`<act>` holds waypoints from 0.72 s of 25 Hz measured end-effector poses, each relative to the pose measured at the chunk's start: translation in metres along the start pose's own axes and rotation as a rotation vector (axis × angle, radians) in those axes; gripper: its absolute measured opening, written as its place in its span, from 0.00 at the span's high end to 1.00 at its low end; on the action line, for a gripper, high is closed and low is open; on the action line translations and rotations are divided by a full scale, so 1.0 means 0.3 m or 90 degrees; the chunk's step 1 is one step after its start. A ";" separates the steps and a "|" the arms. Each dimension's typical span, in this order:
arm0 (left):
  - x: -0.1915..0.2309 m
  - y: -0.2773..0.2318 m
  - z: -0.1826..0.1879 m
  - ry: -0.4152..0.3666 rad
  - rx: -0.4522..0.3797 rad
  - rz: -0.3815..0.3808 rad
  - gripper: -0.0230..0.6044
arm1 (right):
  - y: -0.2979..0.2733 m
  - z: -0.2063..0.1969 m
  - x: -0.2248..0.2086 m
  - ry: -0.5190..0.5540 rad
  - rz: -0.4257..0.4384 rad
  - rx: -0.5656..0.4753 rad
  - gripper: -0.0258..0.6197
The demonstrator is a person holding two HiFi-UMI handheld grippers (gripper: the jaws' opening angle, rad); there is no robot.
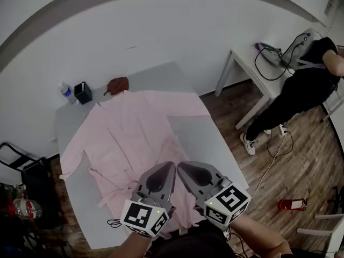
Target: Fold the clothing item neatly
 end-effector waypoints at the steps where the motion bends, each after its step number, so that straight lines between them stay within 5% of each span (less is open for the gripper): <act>1: 0.009 -0.039 0.006 -0.001 -0.001 0.007 0.95 | -0.007 0.007 -0.042 0.003 -0.003 -0.003 0.93; 18: 0.032 -0.849 -0.068 -0.027 0.102 -0.008 0.95 | -0.075 -0.060 -0.908 -0.116 -0.054 -0.018 0.93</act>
Point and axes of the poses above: the fingertips, and each gripper's own axes: y backward along the fingers, x to its left, z out of its top, the point moved 5 cm from there along y, backward along the fingers, and after that the axes turned 11 degrees about x, right-handed, at the moved point
